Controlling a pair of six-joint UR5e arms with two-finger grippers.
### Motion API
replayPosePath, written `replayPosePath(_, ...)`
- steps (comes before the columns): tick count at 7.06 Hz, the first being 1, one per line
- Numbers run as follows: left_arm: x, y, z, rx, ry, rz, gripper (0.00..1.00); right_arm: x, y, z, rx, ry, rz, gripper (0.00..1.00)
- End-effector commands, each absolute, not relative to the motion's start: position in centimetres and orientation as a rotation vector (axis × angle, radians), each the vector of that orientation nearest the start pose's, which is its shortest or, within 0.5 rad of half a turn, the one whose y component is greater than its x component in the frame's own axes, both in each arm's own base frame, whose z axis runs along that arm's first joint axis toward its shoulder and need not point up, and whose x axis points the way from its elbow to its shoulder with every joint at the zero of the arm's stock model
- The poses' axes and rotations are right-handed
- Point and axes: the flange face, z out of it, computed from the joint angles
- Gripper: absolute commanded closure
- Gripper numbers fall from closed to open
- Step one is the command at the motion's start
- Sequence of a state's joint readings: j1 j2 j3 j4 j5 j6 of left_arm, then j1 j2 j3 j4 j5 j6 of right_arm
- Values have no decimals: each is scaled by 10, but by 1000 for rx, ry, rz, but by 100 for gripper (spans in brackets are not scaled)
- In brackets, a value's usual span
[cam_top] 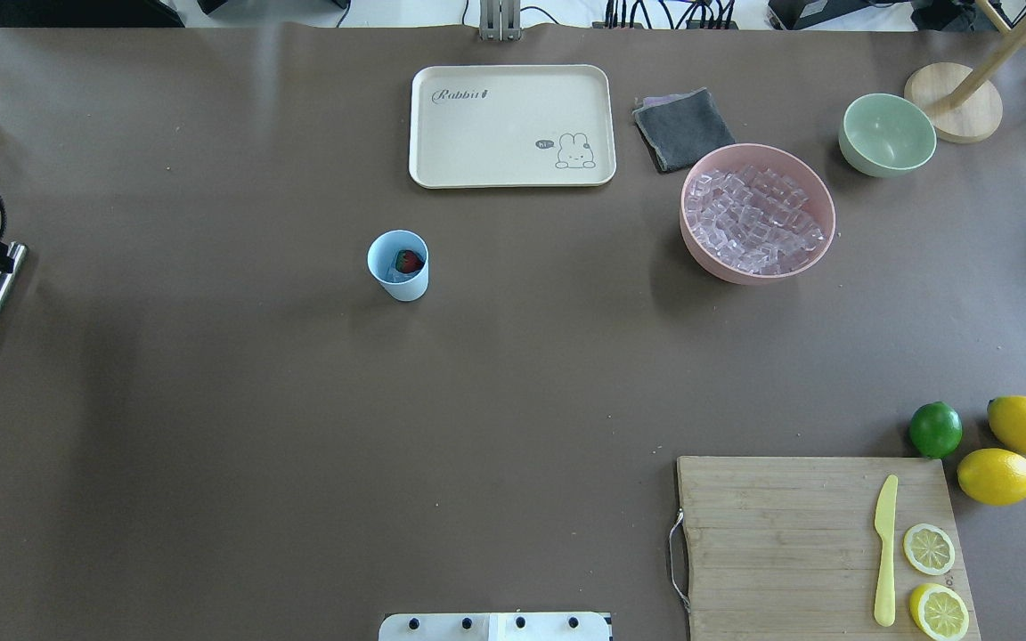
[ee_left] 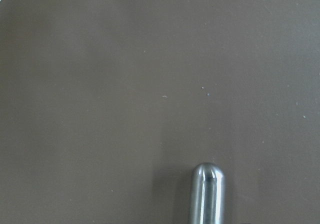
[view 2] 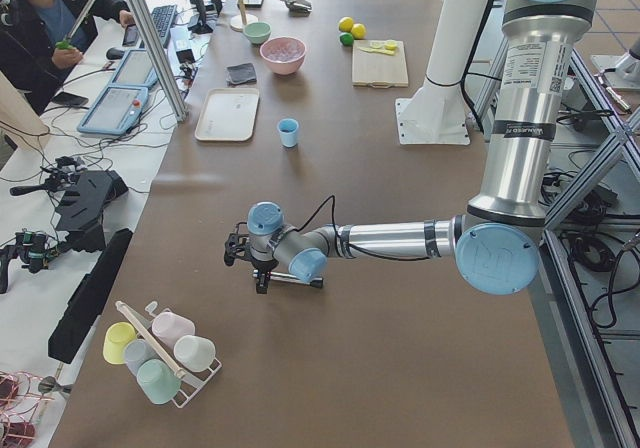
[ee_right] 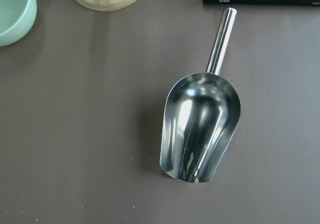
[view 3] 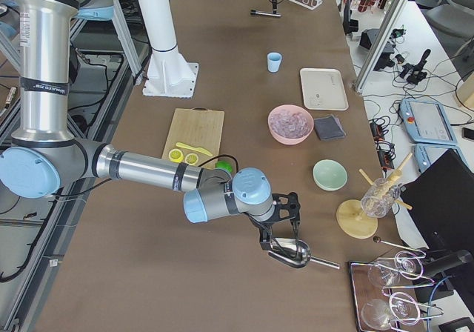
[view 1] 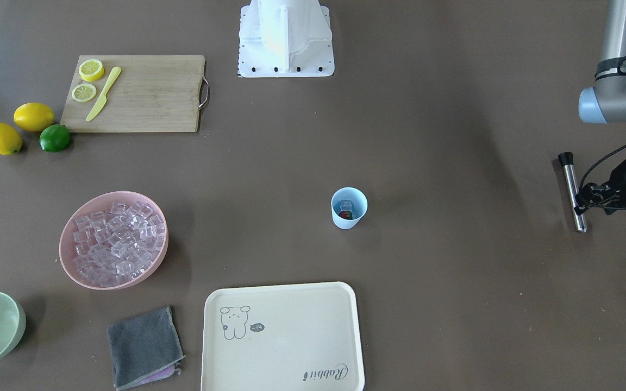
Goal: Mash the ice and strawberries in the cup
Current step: 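Lift the muddler upright with the left gripper and carry it toward the cup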
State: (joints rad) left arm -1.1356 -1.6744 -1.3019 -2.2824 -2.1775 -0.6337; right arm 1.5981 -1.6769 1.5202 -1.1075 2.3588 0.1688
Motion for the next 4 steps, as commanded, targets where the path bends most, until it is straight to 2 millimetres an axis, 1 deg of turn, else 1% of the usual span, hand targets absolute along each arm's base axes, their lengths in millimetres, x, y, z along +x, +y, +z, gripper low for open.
replayPosePath(1, 178, -537, 662, 161, 785, 0, 25, 77, -456, 684, 235, -800, 69, 0)
replayPosePath(2, 177, -535, 665, 158, 784, 9, 33, 78, -456, 684, 236, -800, 70, 0)
replayPosePath(3, 177, -535, 669, 153, 779, 8, 59, 79, -456, 683, 238, -799, 73, 0)
replayPosePath(4, 180, -533, 671, 156, 774, 31, 73, 81, -455, 683, 239, -802, 75, 0)
